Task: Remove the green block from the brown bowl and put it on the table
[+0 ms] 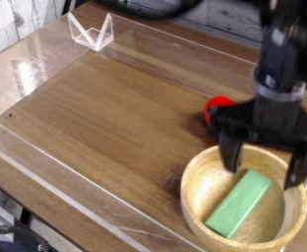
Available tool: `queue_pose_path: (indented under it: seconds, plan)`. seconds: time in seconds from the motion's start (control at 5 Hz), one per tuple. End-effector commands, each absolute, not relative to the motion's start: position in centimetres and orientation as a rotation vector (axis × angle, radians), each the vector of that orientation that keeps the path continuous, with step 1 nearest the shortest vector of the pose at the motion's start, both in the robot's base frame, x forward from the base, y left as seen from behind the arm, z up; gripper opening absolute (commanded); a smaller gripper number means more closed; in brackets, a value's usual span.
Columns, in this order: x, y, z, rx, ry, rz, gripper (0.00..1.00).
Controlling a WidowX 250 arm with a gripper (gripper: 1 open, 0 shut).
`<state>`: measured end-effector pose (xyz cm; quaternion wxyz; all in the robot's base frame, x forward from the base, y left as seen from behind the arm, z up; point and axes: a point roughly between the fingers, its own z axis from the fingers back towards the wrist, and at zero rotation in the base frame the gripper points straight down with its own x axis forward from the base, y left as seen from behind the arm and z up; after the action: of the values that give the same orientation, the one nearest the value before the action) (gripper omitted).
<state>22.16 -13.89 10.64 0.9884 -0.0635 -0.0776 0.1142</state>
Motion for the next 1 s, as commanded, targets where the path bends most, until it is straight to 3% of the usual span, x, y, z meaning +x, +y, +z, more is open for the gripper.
queue_pose_path:
  seconds: [0.0, 0.2, 0.4, 0.6, 0.8]
  plan:
    - [22.3, -14.0, 9.8, -0.140, -0.182, 0.290, 1.00]
    - [21.9, -14.2, 10.5, -0.135, -0.183, 0.311, 0.00]
    - [21.6, -13.6, 12.8, -0.116, -0.200, 0.311, 0.00]
    - [23.1, -12.1, 15.7, -0.122, -0.223, 0.343, 0.00]
    - [24.3, -12.1, 16.7, -0.141, -0.232, 0.387, 0.00]
